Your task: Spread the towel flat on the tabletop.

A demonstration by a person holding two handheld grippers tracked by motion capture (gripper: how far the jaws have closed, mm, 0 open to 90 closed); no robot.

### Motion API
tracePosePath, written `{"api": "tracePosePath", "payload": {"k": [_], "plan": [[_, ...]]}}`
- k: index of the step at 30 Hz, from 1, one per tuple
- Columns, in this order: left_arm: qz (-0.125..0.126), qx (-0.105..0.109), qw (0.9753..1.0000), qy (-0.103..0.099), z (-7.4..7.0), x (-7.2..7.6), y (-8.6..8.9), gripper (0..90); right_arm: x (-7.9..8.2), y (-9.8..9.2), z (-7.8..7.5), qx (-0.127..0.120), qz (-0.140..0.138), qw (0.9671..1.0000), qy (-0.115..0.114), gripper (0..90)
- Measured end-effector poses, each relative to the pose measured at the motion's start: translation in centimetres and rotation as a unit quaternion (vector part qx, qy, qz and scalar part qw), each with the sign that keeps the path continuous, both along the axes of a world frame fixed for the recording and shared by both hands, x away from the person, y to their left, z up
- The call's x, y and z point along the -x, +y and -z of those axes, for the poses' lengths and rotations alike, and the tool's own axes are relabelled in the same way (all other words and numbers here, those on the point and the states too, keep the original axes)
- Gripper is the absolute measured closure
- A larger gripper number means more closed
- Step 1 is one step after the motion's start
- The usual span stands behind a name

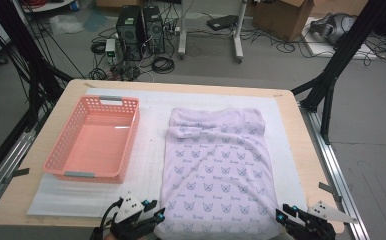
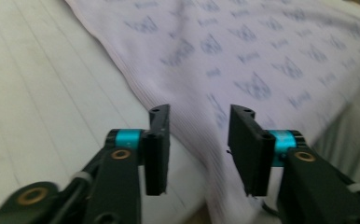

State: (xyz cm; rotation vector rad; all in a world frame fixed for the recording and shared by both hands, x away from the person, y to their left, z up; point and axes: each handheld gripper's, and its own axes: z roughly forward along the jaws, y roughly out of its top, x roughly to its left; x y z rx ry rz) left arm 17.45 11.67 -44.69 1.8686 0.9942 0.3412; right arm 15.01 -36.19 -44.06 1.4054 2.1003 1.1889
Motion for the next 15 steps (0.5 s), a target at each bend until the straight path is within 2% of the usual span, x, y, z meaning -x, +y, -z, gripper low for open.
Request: {"api": "tracePosePath", "payload": {"k": [3,6,8,9,10,11,12,13,14,15], "plan": [[-0.012,-0.010,0.9998,0.009,0.2,-1.9,-0.4,53.5,-1.5,0.8,0.4,0.035,0.014,0.9993,-0.003,63.0],[-0.016,-0.025,0.9992,0.026,0.7,-3.5,-0.9,52.5,-3.0,1.4,0.8,0.047,0.020,0.9987,0.006,66.3],[-0.010,-0.029,0.9993,0.021,0.8,-3.8,-1.3,52.7,-3.6,1.6,0.9,0.058,0.017,0.9981,0.008,72.3],[-0.006,-0.044,0.9990,0.012,0.8,-3.9,-1.5,54.2,-3.7,1.6,0.9,0.055,0.019,0.9982,0.010,76.3],[-0.008,-0.062,0.9980,-0.003,0.9,-3.7,-1.6,60.0,-3.8,1.5,1.0,0.052,0.016,0.9985,0.010,82.2],[-0.006,-0.064,0.9979,-0.009,1.0,-3.7,-1.6,66.9,-3.9,1.4,0.9,0.046,0.009,0.9988,0.012,85.0],[-0.004,-0.064,0.9979,-0.009,0.9,-3.8,-1.4,70.3,-4.0,1.3,0.9,0.044,0.005,0.9989,0.014,85.5],[0.005,-0.060,0.9982,-0.002,0.9,-4.0,-1.2,80.7,-4.0,1.2,0.9,0.041,0.005,0.9990,0.016,86.0],[0.006,-0.061,0.9981,-0.002,0.8,-4.0,-1.2,86.7,-4.0,1.1,0.9,0.040,0.002,0.9990,0.018,86.4],[0.005,-0.061,0.9981,-0.004,0.9,-3.9,-1.3,87.0,-4.0,1.1,0.9,0.040,0.001,0.9990,0.017,86.7]]}}
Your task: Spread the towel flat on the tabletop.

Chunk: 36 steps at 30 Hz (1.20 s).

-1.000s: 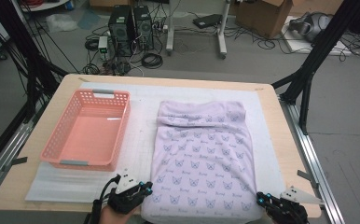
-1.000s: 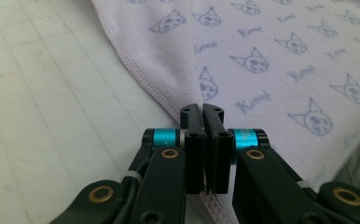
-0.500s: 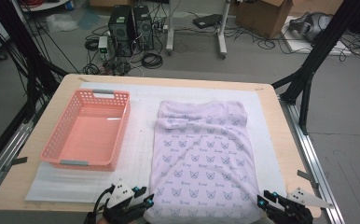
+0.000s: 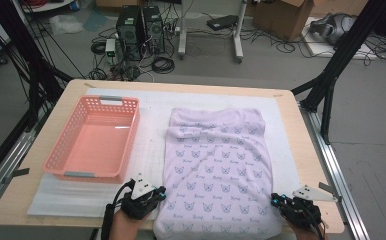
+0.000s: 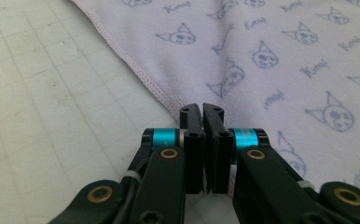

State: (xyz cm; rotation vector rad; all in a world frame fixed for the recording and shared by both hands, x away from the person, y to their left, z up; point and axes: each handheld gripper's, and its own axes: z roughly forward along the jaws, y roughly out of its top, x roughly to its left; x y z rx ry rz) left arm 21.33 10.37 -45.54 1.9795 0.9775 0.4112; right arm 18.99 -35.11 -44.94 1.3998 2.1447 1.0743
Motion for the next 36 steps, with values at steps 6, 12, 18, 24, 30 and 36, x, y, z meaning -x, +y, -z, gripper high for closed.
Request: {"api": "tracePosePath", "payload": {"k": [6,12,18,24,30,36], "plan": [[0.000,0.016,0.9997,0.016,-0.1,0.6,0.8,87.5,0.8,-0.6,-0.2,-0.003,-0.008,1.0000,0.001,87.6],[0.004,0.021,0.9996,0.018,-0.2,2.2,1.8,87.5,2.3,-1.2,-0.4,-0.005,-0.019,0.9998,0.000,87.8],[0.017,0.024,0.9994,0.017,-0.2,3.7,2.1,87.4,3.5,-1.5,-0.3,-0.007,-0.029,0.9995,0.006,87.9],[0.024,0.020,0.9994,0.015,-0.3,4.9,2.4,87.5,4.6,-1.8,-0.4,-0.006,-0.037,0.9993,0.010,88.4],[0.025,0.030,0.9992,0.009,-0.1,5.5,2.3,77.2,5.7,-2.5,-0.4,-0.016,-0.036,0.9991,0.015,86.9],[0.011,0.063,0.9980,-0.004,-1.0,3.0,2.0,55.7,4.1,-2.2,-0.9,-0.036,0.000,0.9993,-0.011,70.4]]}}
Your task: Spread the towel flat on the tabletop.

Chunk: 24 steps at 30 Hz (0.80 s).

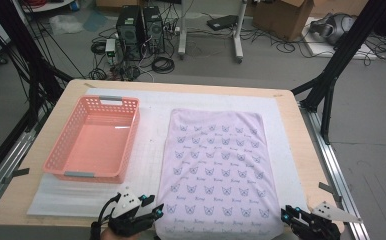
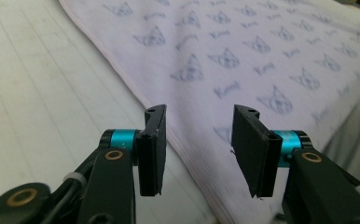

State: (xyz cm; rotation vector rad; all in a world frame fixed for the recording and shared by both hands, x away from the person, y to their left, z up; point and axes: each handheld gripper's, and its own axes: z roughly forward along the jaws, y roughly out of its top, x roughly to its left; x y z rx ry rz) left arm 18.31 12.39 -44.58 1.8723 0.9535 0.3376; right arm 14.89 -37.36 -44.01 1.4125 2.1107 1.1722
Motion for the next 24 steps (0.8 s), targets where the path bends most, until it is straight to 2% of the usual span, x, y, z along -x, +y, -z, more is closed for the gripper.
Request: {"api": "tracePosePath", "payload": {"k": [3,4,5,6,8,10,12,13,15,17,20,24], "plan": [[-0.002,-0.006,1.0000,0.006,0.1,-1.7,-0.5,59.3,-1.3,0.6,0.2,0.013,0.010,0.9998,0.004,70.9],[0.000,-0.004,0.9999,0.014,0.2,-2.1,-0.7,61.3,-1.8,0.8,0.4,0.018,0.011,0.9998,0.004,70.9],[0.005,-0.006,0.9998,0.019,0.4,-2.5,-1.0,65.6,-2.2,1.1,0.5,0.022,0.009,0.9997,0.004,71.1],[0.009,-0.011,0.9997,0.021,0.5,-2.7,-1.3,66.4,-2.5,1.4,0.6,0.026,0.006,0.9996,0.006,71.2],[0.020,-0.028,0.9990,0.028,1.0,-2.9,-2.0,67.1,-2.8,2.0,0.8,0.052,0.006,0.9986,0.007,72.7],[0.014,-0.054,0.9984,-0.001,1.1,-2.5,-2.5,71.3,-2.8,2.2,0.8,0.069,0.011,0.9976,0.003,80.7],[0.008,-0.070,0.9975,-0.011,1.1,-2.3,-2.7,80.1,-2.7,1.9,0.8,0.066,0.012,0.9978,0.003,85.7],[0.007,-0.075,0.9971,-0.012,1.0,-2.3,-2.8,87.4,-2.7,1.9,0.8,0.065,0.012,0.9978,0.003,86.4],[0.002,-0.077,0.9970,-0.010,0.9,-2.1,-2.8,88.4,-2.6,2.0,0.7,0.074,0.009,0.9973,0.000,87.7],[0.001,-0.073,0.9973,-0.006,0.8,-1.9,-2.5,88.6,-2.4,1.8,0.7,0.072,0.003,0.9974,-0.002,88.1],[0.003,-0.063,0.9980,0.001,0.7,-1.5,-1.6,88.7,-1.8,1.2,0.4,0.058,-0.002,0.9983,0.001,88.2],[0.012,-0.059,0.9982,-0.001,0.3,-0.5,-1.1,88.7,-1.0,0.5,0.1,0.045,-0.018,0.9988,0.006,88.1]]}}
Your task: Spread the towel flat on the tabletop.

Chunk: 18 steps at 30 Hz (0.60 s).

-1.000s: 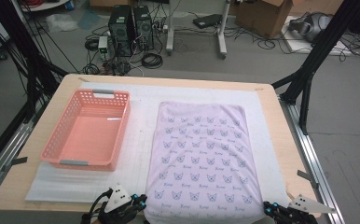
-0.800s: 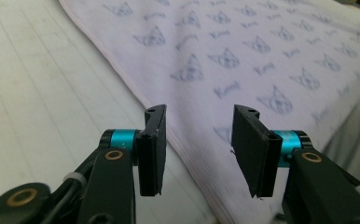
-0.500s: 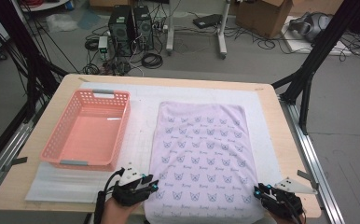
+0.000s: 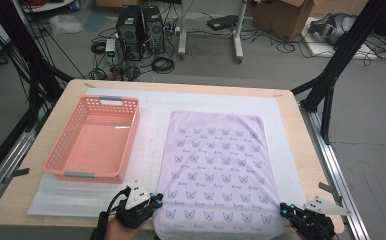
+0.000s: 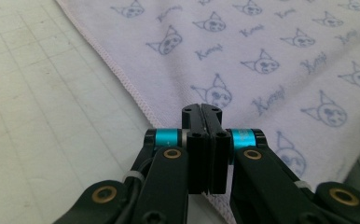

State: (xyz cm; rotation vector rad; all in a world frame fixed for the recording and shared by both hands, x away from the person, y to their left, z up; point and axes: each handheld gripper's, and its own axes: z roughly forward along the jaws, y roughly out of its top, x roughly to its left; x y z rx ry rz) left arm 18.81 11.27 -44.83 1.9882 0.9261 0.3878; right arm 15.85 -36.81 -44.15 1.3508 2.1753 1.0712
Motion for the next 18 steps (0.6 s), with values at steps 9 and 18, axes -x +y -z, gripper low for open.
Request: {"api": "tracePosePath", "payload": {"k": [9,18], "plan": [[0.004,0.029,0.9996,0.004,-0.1,0.8,0.7,66.7,1.1,-0.8,-0.1,-0.010,0.004,0.9998,0.015,72.3],[-0.005,0.075,0.9971,0.000,-0.6,-1.3,0.6,45.7,-1.0,-0.7,0.1,-0.029,0.052,0.9981,-0.016,71.1]]}}
